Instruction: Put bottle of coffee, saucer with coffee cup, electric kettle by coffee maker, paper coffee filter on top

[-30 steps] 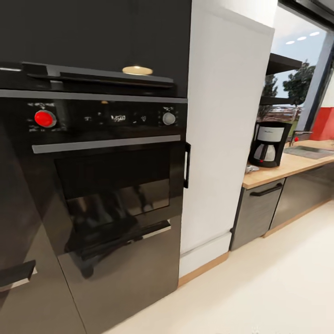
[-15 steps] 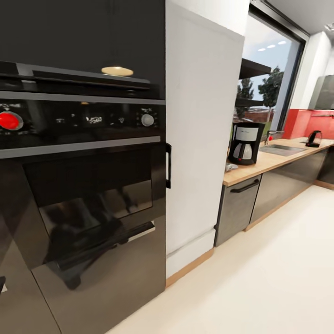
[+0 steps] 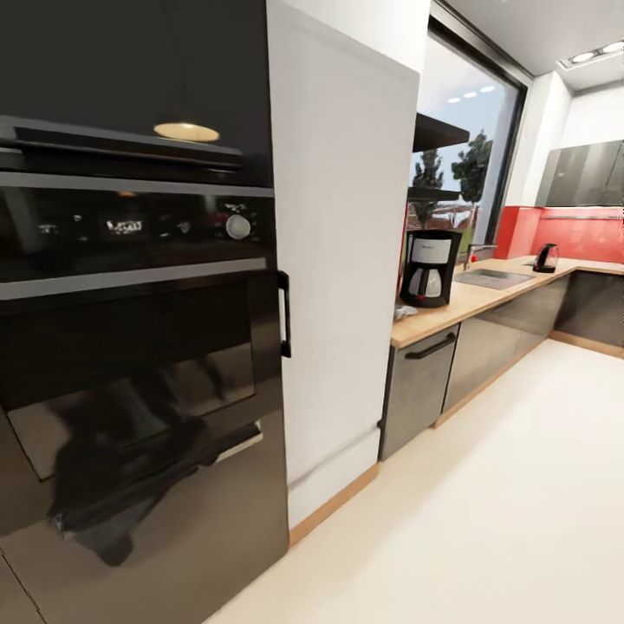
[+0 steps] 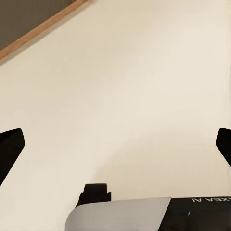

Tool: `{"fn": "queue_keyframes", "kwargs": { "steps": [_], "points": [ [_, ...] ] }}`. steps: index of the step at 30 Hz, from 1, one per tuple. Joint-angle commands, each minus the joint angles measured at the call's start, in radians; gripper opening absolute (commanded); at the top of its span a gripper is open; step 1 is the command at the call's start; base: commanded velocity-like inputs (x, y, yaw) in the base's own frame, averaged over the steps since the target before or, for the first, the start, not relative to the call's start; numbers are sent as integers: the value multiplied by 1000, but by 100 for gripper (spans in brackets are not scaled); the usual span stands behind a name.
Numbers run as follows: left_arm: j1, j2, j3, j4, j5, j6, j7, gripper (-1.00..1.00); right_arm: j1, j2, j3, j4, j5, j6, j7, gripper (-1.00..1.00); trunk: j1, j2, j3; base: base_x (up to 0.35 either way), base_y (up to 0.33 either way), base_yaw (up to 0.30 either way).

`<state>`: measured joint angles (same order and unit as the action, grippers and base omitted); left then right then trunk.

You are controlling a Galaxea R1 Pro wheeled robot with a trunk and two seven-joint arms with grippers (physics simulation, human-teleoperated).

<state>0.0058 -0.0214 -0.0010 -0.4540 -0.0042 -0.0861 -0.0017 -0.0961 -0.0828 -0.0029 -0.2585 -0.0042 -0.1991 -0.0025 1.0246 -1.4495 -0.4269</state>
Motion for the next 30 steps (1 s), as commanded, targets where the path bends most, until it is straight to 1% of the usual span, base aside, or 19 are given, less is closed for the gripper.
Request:
{"fn": "queue_keyframes", "kwargs": {
  "steps": [1,8,30],
  "points": [
    [0,0,0,-1,0,-1,0,100,-1,0,0,1,0,-3,0,100,0,0,-1,173,-70,-32],
    [0,0,2,-2,0,-1,0,100,-1,0,0,1,-1,-3,1,100,0,0,-1,50,-20,-169],
    [0,0,3,-2,0,-2,0,100,-1,0,0,1,0,-3,1,100,0,0,-1,2,-1,-250]
  ]
}}
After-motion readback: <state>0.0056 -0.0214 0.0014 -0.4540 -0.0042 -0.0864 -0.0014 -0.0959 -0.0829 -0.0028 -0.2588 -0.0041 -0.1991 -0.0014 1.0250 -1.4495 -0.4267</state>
